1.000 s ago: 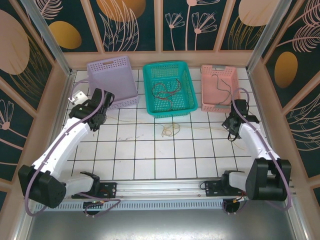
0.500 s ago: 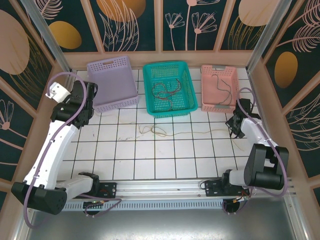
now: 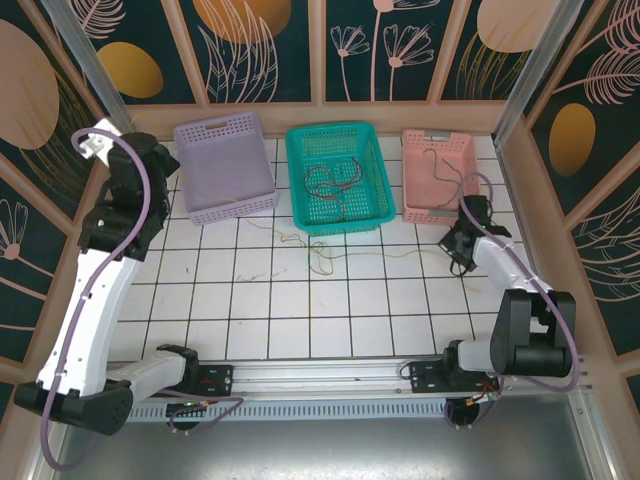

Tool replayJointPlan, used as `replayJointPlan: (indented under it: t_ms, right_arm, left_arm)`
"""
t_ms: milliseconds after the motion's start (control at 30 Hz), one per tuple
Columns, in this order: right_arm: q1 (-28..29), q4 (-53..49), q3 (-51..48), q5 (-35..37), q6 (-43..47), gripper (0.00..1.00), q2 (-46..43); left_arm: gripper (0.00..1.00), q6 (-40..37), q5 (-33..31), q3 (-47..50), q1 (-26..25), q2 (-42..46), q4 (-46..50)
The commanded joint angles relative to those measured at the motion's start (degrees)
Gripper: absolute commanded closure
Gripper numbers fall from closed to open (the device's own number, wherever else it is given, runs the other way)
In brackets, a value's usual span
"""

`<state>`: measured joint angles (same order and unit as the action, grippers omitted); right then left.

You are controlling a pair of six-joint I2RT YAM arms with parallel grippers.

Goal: Untangle the cables

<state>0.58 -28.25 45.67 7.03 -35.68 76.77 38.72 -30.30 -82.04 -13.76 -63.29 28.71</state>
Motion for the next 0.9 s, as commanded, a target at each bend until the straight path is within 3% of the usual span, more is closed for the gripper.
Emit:
replayJointPlan:
  t_ms: [0, 67, 167, 400, 500, 667, 867]
  right_arm:
    - [4.9, 1.5, 2.1, -0.9, 1.6, 1.00, 0.2]
    - [6.2, 2.2, 0.8, -2.6, 0.9, 1.00, 0.5]
    - [7.3, 3.8, -1.6, -4.1, 1.3, 1.00, 0.4]
    - [6.8, 2.6, -4.4, 0.1, 3.4, 1.00, 1.0]
    - [6.0, 2.6, -5.3, 2.1, 3.8, 1.00, 0.8]
    - [-0.2, 1.7, -6.0, 5.4, 3.0, 1.00, -0.1]
    - [-9.9, 2.3, -5.1, 8.1, 2.5, 1.00, 0.5]
  left_arm:
    - [1.00, -5.5, 22.5, 1.4, 0.3, 2.6, -21.1]
    - [1.00, -3.9, 30.0, -1.3, 0.3, 0.8, -23.3]
    - [1.00, -1.4, 35.3, -4.5, 0.3, -0.9, -26.1]
    - [1.00, -0.3, 29.6, -10.4, 0.3, -0.9, -27.1]
    - [1.00, -1.4, 21.4, -15.3, 0.4, -1.5, -24.0]
    - [1.00, -4.2, -4.7, -25.5, 0.4, -3.9, -15.1]
    - [1.00, -13.6, -18.2, -42.2, 0.4, -11.6, -11.6]
